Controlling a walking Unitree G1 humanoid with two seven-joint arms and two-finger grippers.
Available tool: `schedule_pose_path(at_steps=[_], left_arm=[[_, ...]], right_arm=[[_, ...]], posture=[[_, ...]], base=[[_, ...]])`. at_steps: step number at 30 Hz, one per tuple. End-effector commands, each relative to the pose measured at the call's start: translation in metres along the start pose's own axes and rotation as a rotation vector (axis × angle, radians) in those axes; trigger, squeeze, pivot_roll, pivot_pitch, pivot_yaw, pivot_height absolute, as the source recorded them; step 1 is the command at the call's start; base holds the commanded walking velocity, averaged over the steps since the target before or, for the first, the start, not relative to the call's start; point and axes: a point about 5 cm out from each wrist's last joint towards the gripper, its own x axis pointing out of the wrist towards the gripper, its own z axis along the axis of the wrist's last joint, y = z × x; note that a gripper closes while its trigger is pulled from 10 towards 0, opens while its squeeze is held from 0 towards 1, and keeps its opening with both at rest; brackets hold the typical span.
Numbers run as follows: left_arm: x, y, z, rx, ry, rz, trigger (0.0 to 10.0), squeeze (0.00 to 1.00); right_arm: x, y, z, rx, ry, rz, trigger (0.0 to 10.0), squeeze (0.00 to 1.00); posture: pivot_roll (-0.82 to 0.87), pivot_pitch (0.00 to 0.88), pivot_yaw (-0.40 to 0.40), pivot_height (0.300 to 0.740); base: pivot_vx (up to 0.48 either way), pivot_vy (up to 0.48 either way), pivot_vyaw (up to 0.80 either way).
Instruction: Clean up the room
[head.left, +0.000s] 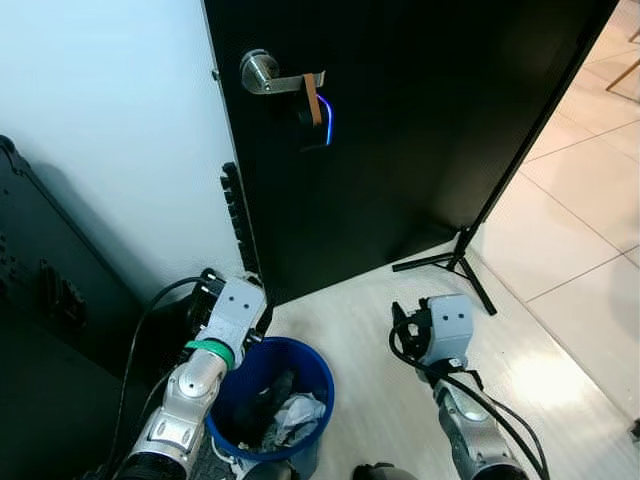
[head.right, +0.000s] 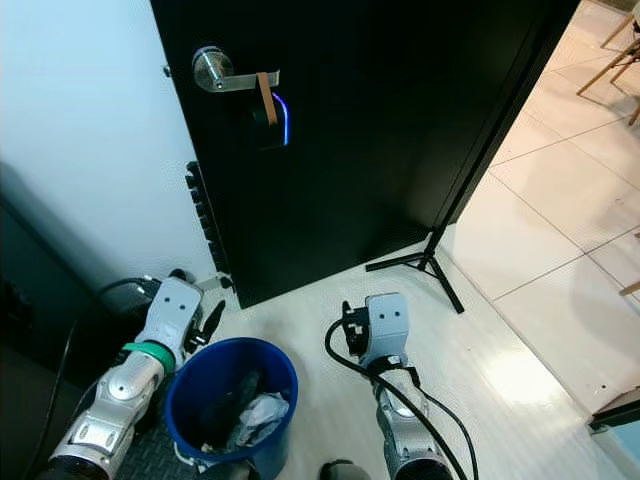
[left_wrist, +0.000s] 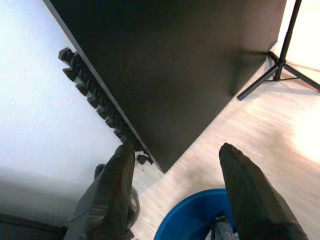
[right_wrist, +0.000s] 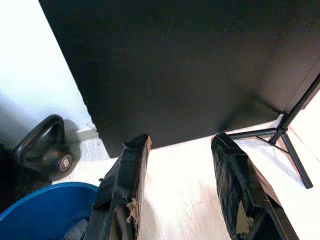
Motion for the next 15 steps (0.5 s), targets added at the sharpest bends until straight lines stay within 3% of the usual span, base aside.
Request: schedule_pose_path(at_steps=[1, 10, 15], left_arm=[[-0.004, -0.0002, -0.0068, 0.0, 0.022, -0.004, 10.0, 0.0], [-0.0032, 0.0002, -0.0074, 0.007, 0.025, -0.004, 10.0, 0.0], [-0.003, 0.0007, -0.0072, 0.009, 0.025, -0.006, 10.0, 0.0]], right_arm=[[-0.0033, 0.0019, -0.006, 0.005, 0.02, -0.001, 10.0, 0.0], [-0.0034, 0.0028, -0.0066, 0.014, 0.021, -0.004, 10.0, 0.0], [-0.0027, 0.0028, -0.0063, 0.018, 0.021, -0.007, 10.0, 0.0]], posture=[[0.0, 0.066, 0.069, 0.74], [0.0, 0.072, 0.074, 0.74], [0.0, 0.073, 0.077, 0.74]], base=[[0.0, 0.0, 0.0], [0.0, 0.0, 0.0], [0.0, 0.0, -0.51]])
